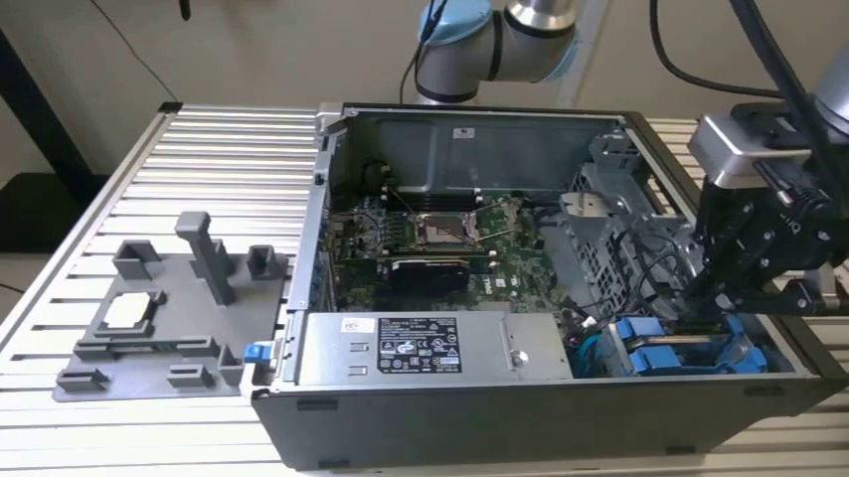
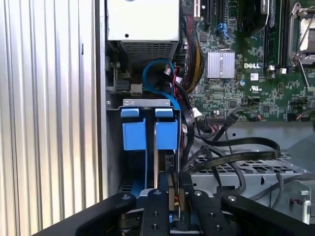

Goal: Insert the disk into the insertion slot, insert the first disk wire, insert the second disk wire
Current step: 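Insert the second disk wire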

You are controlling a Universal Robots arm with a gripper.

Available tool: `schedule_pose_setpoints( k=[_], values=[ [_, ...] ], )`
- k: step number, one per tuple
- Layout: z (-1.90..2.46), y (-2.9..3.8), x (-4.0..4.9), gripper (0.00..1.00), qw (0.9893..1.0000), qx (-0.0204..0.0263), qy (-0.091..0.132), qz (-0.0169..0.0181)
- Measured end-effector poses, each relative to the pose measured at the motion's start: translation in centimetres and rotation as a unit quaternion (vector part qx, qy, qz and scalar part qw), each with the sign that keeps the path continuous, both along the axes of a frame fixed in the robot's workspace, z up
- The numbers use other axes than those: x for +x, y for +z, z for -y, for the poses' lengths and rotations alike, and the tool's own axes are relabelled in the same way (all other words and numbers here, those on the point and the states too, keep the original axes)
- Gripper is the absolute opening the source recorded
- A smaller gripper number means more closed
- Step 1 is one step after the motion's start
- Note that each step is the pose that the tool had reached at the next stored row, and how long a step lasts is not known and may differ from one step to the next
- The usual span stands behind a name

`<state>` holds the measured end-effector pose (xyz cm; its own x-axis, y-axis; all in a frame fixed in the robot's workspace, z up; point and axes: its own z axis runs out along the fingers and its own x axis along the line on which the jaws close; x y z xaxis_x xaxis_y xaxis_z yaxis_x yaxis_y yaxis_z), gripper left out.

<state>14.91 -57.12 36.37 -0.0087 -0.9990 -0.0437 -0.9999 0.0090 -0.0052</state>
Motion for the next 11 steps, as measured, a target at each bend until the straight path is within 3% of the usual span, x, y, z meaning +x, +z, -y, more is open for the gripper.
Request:
schedule_pose_setpoints(
  k=[5, 11],
  values=[
    [0.00, 1.52, 0.00, 0.24, 1.0000, 0.0000, 0.000, 0.0000],
    [-0.01, 1.68, 0.00, 0.24, 1.0000, 0.0006, -0.001, 0.0000]
  ],
)
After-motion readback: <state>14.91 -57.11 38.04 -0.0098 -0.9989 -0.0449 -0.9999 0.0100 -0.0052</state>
